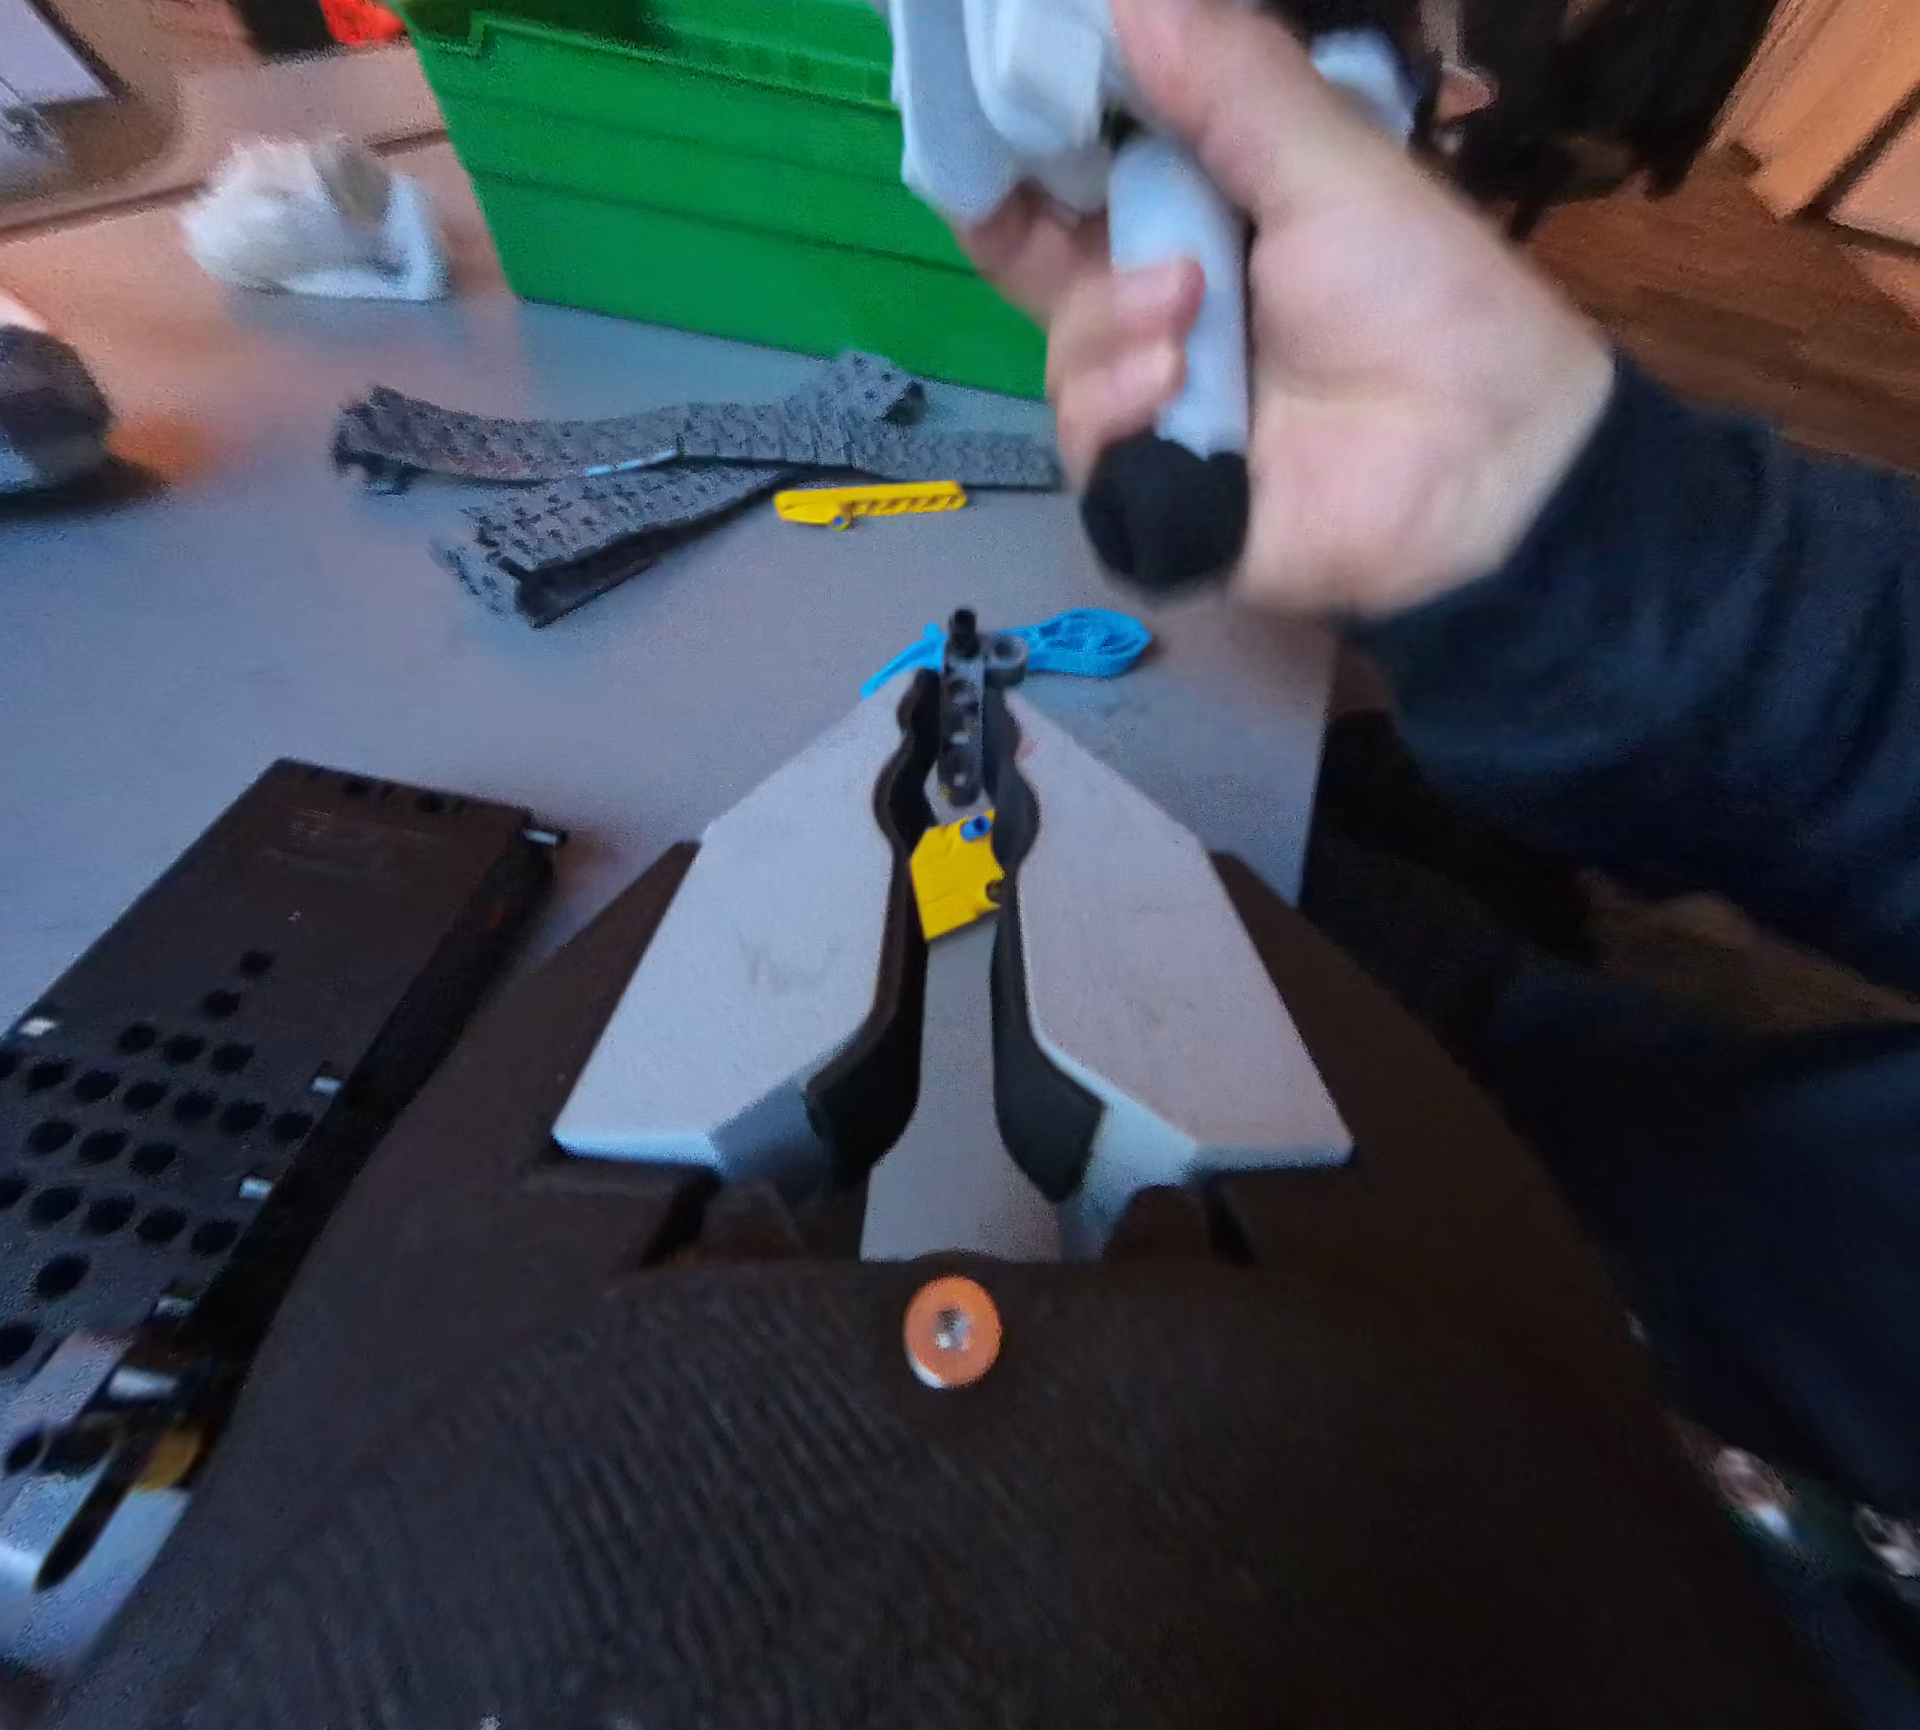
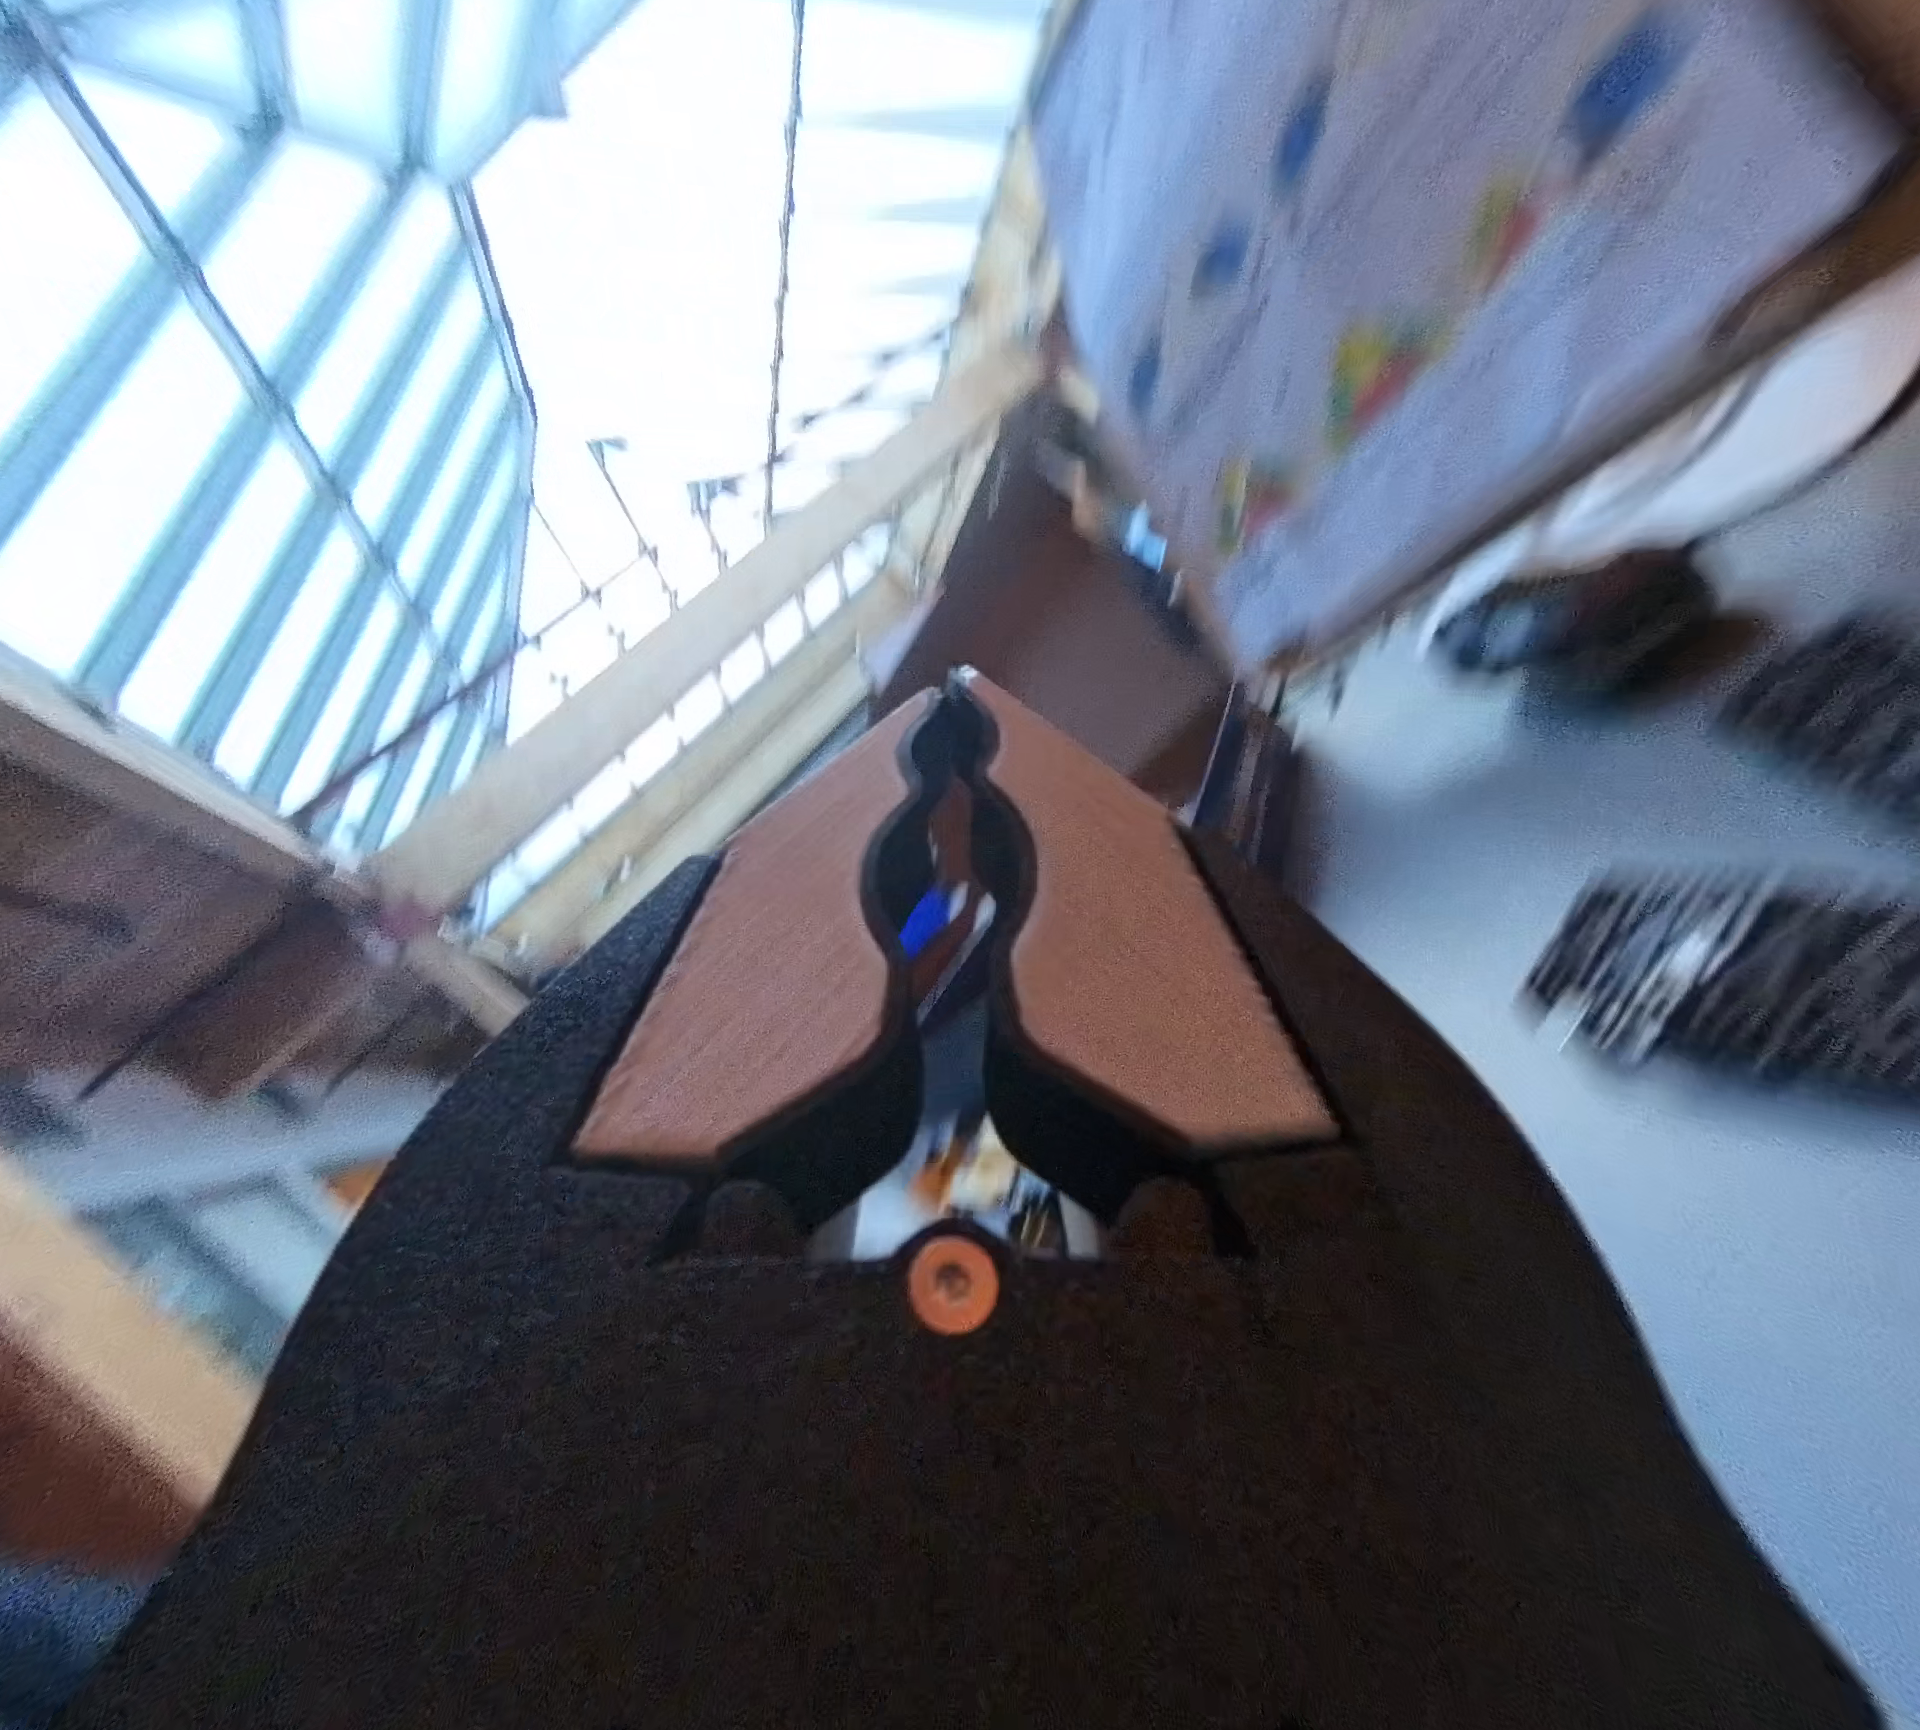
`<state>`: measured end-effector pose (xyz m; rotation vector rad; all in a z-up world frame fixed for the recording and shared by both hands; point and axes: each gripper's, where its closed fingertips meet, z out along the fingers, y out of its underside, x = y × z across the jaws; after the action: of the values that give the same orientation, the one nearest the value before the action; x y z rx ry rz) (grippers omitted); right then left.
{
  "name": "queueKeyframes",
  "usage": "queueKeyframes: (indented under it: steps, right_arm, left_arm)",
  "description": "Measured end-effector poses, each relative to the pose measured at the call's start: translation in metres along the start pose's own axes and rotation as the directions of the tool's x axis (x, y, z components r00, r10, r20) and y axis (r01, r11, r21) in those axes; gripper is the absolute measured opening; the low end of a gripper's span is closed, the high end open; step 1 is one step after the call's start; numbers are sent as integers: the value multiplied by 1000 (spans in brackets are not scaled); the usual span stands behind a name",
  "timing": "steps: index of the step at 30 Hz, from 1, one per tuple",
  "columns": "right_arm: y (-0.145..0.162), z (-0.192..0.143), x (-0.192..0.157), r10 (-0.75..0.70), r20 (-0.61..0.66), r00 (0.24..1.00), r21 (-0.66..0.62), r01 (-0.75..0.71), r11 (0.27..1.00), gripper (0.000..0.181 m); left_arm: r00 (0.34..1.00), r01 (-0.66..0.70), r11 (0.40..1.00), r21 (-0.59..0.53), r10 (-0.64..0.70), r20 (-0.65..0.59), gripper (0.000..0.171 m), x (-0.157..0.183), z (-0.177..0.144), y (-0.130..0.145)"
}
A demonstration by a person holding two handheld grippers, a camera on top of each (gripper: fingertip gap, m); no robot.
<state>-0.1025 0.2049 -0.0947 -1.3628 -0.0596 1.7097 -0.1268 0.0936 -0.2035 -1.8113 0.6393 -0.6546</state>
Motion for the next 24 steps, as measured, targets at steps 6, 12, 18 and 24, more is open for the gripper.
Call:
queueKeyframes:
  steps: [6, 12, 18, 24]
  right_arm:
    - [65, -6, -21, -298, 135, 945, -570, 320, 757, 0]
    - [126, -30, 3, -449, 138, 883, -667, 418, 617, 11]
    - [142, -32, 14, -477, 146, 867, -688, 436, 581, 6]
    - [148, -34, 17, -503, 167, 848, -716, 455, 530, 7]
  left_arm:
    - [997, -39, 999, -3, 40, 74, 7, -29, -5, -8]
    - [997, 13, 1000, -28, -11, 72, 7, -37, -1, 2]
    - [997, -24, 998, -52, 28, 79, 7, -31, 3, 5]
    - [997, -15, 998, -54, 19, 70, 8, -32, 3, 6]
